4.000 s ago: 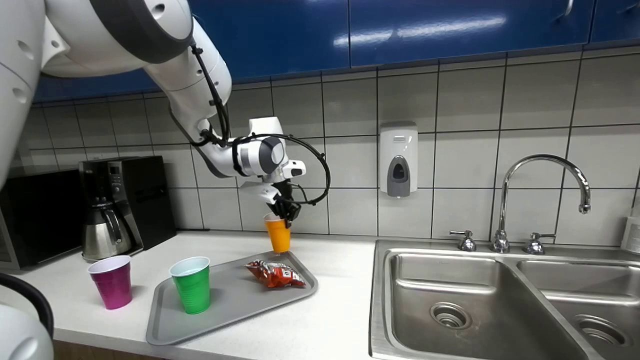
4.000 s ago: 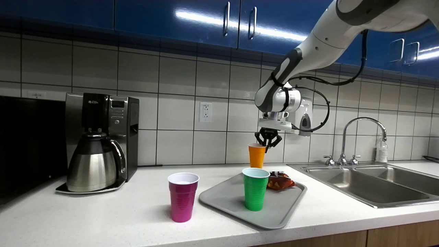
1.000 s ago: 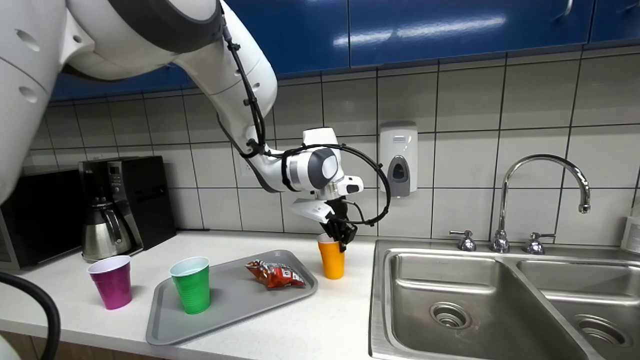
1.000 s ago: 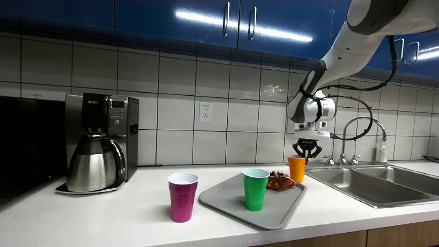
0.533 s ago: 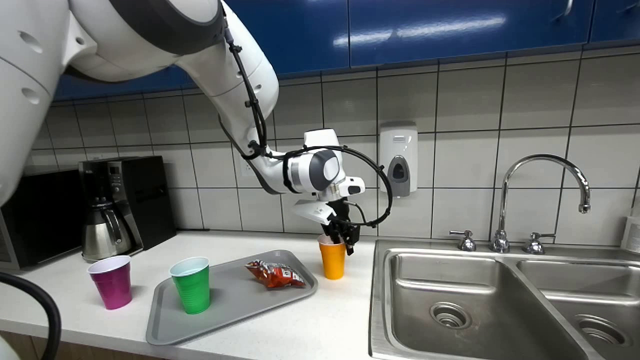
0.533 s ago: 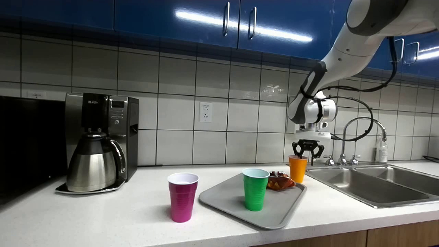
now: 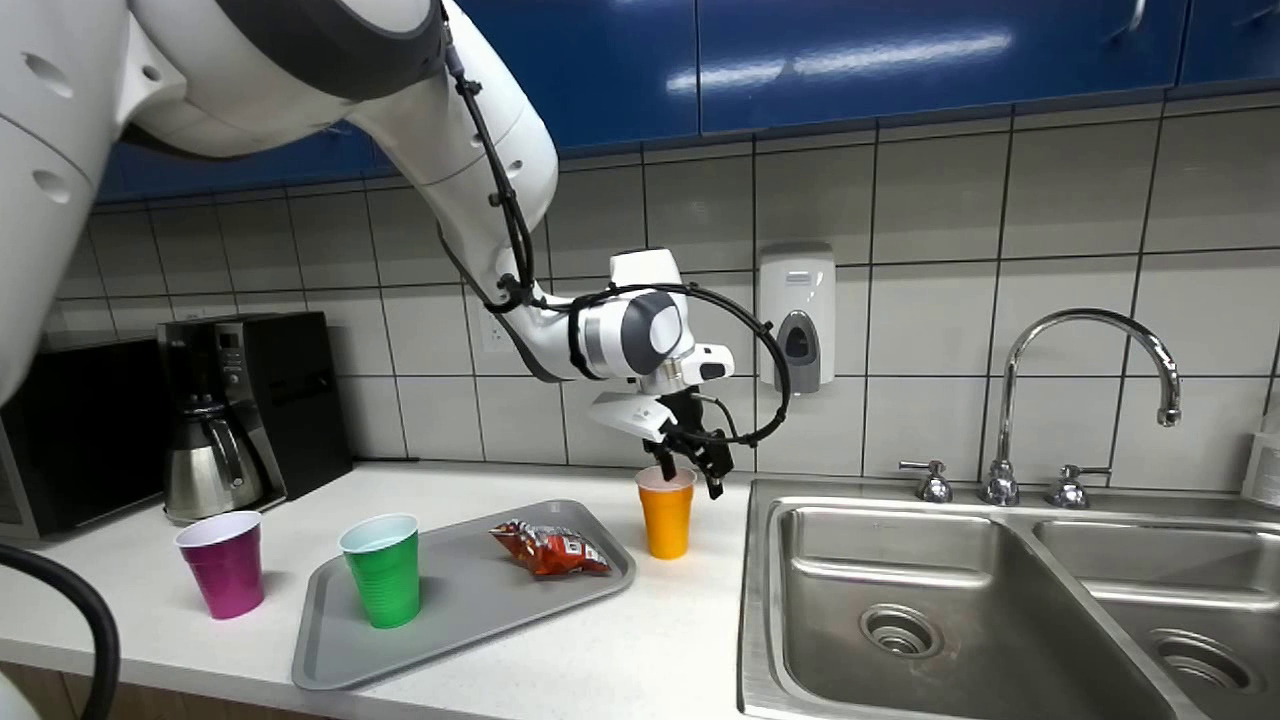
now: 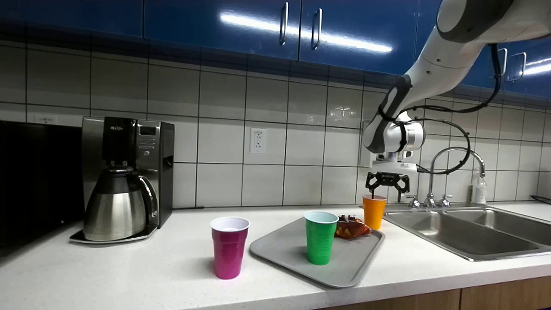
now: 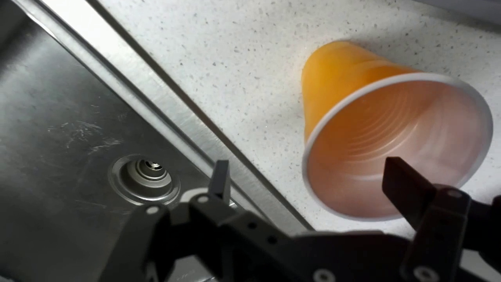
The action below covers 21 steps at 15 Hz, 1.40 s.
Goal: Remove the yellow and green cups from the tray
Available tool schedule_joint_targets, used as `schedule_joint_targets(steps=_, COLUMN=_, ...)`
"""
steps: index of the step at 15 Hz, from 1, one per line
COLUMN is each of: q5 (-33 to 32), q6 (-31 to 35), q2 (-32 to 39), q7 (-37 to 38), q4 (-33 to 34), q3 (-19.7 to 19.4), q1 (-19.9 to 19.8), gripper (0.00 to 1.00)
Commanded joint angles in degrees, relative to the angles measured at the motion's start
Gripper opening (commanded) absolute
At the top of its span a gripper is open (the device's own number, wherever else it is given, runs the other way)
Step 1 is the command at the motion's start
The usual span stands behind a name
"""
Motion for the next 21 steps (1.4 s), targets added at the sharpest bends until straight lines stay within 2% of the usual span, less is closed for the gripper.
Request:
schedule_joint_targets(steps=1, q5=-1.32, q6=0.36, q2=-3.45, q7=-0.81, q4=-1.96, q3=-0.16, q1=0.01, gripper=1.00)
schedule_joint_targets(steps=9, q5=-2.56, q6=-0.66, q2=-9.66, q7=-0.43, q4=-4.71, q3=0.19, q1=0.96, gripper=1.00)
schedule_joint_targets(steps=21, q5=-1.63, q6=-1.59, q2=-18.49, q7=-1.43, q4=-11.21, q3=4.68, q1=2.89, gripper=1.00)
